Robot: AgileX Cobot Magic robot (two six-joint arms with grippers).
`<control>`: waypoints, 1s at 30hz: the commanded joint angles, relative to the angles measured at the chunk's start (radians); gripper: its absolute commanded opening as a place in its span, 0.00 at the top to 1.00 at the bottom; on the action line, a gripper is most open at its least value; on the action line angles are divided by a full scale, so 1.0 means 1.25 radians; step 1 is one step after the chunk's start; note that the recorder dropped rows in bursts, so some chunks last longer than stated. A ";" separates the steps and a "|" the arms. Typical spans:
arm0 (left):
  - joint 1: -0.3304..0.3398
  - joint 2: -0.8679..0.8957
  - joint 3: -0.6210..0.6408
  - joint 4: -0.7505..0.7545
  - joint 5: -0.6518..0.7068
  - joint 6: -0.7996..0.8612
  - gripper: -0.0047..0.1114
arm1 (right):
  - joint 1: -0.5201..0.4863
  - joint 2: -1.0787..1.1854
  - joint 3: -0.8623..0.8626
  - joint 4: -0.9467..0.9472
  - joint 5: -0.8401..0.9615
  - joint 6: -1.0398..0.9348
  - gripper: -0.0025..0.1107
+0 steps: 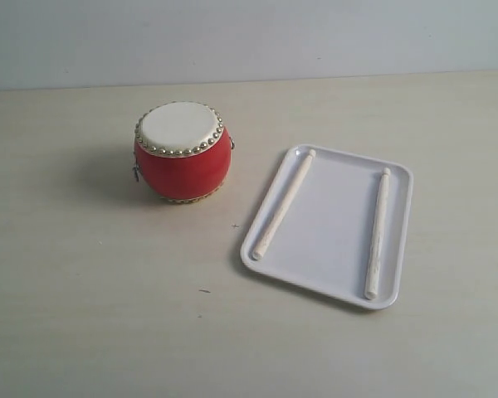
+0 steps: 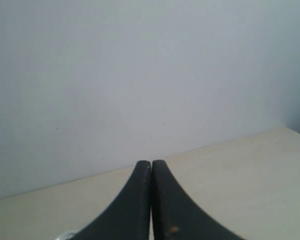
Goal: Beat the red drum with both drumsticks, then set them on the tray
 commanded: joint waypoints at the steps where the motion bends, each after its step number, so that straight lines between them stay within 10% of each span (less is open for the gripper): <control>1: 0.002 -0.003 0.003 -0.006 -0.011 0.002 0.96 | -0.005 -0.087 0.068 0.000 -0.024 -0.005 0.98; 30: 0.002 -0.003 0.003 -0.006 -0.011 0.003 0.96 | -0.003 -0.132 0.110 0.022 -0.022 0.023 0.98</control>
